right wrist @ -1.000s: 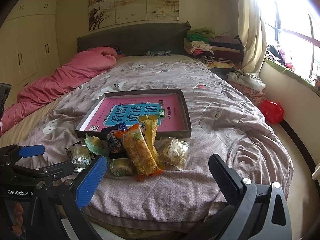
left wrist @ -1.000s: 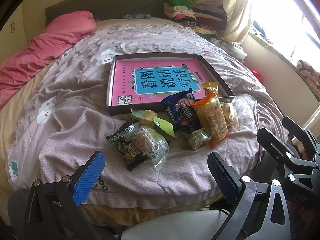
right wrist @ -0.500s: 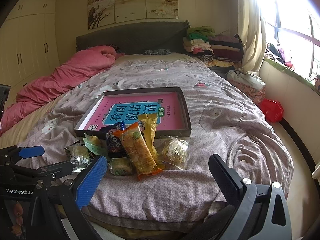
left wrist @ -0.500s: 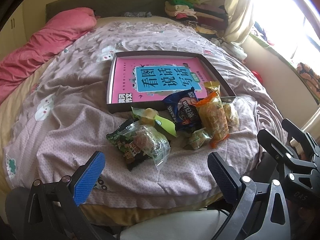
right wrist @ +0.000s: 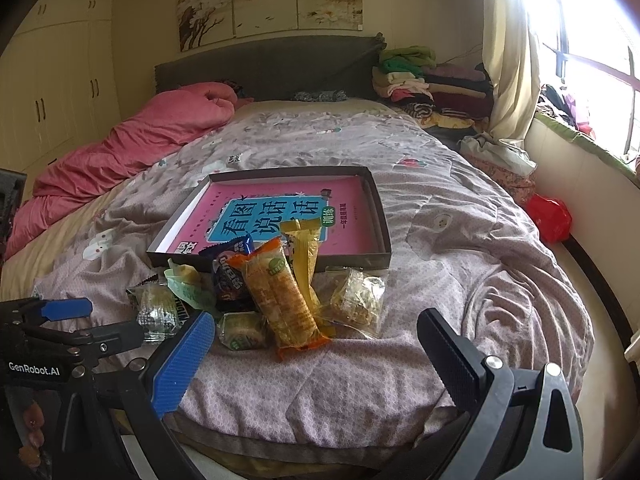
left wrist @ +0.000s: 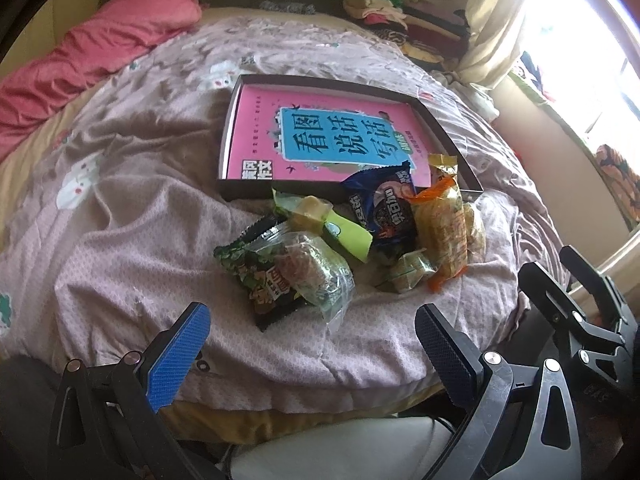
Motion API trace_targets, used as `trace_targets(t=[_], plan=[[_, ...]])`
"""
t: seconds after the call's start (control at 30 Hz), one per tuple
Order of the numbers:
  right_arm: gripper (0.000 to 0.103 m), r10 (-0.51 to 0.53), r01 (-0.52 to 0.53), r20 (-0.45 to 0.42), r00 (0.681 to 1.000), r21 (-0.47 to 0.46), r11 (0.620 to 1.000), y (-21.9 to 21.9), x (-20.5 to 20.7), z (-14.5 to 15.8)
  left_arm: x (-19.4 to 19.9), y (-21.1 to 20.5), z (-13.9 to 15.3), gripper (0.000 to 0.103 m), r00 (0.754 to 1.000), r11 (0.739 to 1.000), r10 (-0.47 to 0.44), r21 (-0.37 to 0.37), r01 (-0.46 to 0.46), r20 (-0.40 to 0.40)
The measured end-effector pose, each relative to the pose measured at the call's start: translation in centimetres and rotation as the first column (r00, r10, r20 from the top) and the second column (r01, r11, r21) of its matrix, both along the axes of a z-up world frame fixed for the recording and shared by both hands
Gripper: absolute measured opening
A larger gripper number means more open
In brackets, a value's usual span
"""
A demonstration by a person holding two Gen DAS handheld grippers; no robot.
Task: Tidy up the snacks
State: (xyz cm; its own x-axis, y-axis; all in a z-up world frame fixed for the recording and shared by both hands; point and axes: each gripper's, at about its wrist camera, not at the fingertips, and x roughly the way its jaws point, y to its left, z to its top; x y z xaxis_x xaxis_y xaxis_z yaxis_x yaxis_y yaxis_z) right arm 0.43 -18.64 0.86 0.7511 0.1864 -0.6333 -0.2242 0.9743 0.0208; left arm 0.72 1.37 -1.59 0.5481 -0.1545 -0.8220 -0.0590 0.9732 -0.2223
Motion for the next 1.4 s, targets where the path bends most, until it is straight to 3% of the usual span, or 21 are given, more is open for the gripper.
trace_targets(t=[0.3, 0.33, 0.4, 0.53, 0.73, 0.97, 1.2, 1.33, 1.4], plan=[[0.102, -0.002, 0.002, -0.018, 1.0, 0.022, 1.0, -0.2, 1.2, -0.7, 0.7, 0.3, -0.1, 0.092, 0.999, 0.999, -0.02, -0.046, 0.021, 0.027], [0.102, -0.002, 0.003, -0.02, 1.0, 0.023, 1.0, -0.2, 1.3, -0.8, 0.9, 0.2, -0.1, 0.088, 0.999, 0.999, -0.024, -0.047, 0.026, 0.03], [0.102, -0.003, 0.004, -0.028, 1.0, 0.025, 1.0, -0.2, 1.7, -1.0, 1.4, -0.1, -0.4, 0.067, 0.999, 0.999, -0.033, -0.038, 0.033, 0.017], [0.102, 0.01, -0.009, -0.036, 0.999, 0.03, 1.0, -0.1, 2.3, -1.4, 2.4, -0.2, -1.5, 0.064, 0.999, 0.999, -0.021, -0.041, 0.02, -0.028], [0.101, 0.059, -0.06, -0.032, 0.998, -0.009, 0.998, 1.1, 3.6, -2.0, 3.3, -0.3, -2.0, 0.064, 1.0, 1.0, -0.009, -0.018, 0.008, -0.03], [0.082, 0.155, -0.158, -0.032, 0.987, -0.118, 0.98, 3.9, 4.8, -3.5, 4.0, -0.2, -2.5, 0.064, 0.999, 1.0, 0.014, -0.016, -0.015, -0.034], [0.056, 0.206, -0.208, -0.031, 0.978, -0.145, 0.967, 5.0, 6.1, -4.3, 4.3, -0.2, -2.9, 0.062, 0.999, 1.0, 0.025, -0.006, -0.026, -0.037], [0.052, 0.232, -0.237, -0.048, 0.971, -0.162, 0.958, 5.7, 6.7, -5.0, 4.7, 0.1, -3.1, 0.06, 0.998, 0.999, 0.037, 0.002, -0.037, -0.047], [0.041, 0.244, -0.248, -0.048, 0.969, -0.173, 0.953, 6.0, 6.9, -5.3, 4.9, 0.3, -3.3, 0.06, 0.997, 0.999, 0.045, -0.004, -0.045, -0.055]])
